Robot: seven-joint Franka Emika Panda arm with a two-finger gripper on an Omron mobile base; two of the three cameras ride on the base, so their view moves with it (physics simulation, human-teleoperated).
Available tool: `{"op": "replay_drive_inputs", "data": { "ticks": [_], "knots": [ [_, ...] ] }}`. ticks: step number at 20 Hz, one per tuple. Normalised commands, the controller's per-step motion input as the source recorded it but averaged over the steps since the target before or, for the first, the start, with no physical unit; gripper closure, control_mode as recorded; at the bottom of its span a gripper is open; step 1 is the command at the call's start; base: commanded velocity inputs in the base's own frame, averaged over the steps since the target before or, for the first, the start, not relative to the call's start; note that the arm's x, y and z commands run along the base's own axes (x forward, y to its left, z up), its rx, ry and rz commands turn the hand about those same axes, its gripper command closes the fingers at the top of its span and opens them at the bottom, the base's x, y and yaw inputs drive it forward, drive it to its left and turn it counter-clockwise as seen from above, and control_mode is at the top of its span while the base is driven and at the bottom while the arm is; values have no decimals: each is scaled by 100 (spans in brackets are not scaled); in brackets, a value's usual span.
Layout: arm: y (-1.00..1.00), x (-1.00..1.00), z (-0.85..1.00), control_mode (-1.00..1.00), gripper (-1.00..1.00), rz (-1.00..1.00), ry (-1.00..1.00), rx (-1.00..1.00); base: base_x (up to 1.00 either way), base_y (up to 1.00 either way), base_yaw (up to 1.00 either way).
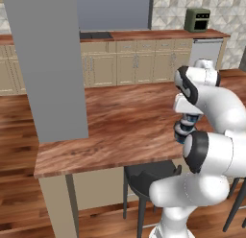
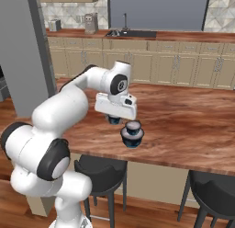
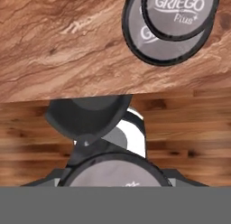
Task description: Stack the yogurt containers by placing the smaller containers on top of the larger containers.
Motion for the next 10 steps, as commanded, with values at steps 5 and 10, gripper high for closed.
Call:
{"op": "replay_drive_inputs", "data": {
  "ticks": [5, 10],
  "knots": [
    [-3, 0, 9, -100, 100, -9, -13, -1, 0, 0, 0],
    [-3, 4, 1, -100, 100, -8, -3, -2, 0, 0, 0]
  ]
}}
